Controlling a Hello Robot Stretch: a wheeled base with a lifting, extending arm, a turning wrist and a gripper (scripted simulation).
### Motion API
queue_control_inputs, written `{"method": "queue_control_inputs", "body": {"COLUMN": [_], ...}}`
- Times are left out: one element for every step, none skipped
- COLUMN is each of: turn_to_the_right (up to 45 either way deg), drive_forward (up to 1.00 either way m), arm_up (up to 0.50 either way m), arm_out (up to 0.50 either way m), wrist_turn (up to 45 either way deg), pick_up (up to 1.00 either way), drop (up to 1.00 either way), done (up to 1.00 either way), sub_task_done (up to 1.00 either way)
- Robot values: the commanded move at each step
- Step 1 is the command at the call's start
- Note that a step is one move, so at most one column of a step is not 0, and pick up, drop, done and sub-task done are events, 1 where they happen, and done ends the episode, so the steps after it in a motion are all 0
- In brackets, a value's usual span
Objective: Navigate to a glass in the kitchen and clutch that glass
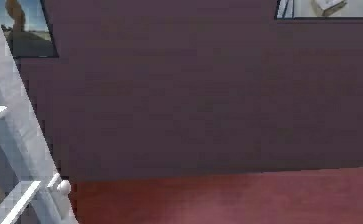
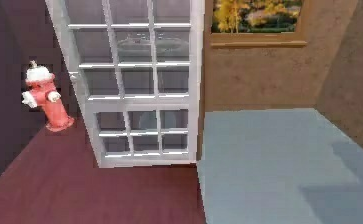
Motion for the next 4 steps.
{"method": "queue_control_inputs", "body": {"turn_to_the_right": [0.0, -42.0, 0.0, -45.0], "drive_forward": [0.75, 0.0, 0.35, 0.0], "arm_up": [0.0, 0.0, 0.0, 0.0], "arm_out": [0.0, 0.0, 0.0, 0.0], "wrist_turn": [0.0, 0.0, 0.0, 0.0], "pick_up": [0.0, 0.0, 0.0, 0.0], "drop": [0.0, 0.0, 0.0, 0.0], "done": [0.0, 0.0, 0.0, 0.0], "sub_task_done": [0.0, 0.0, 0.0, 0.0]}}
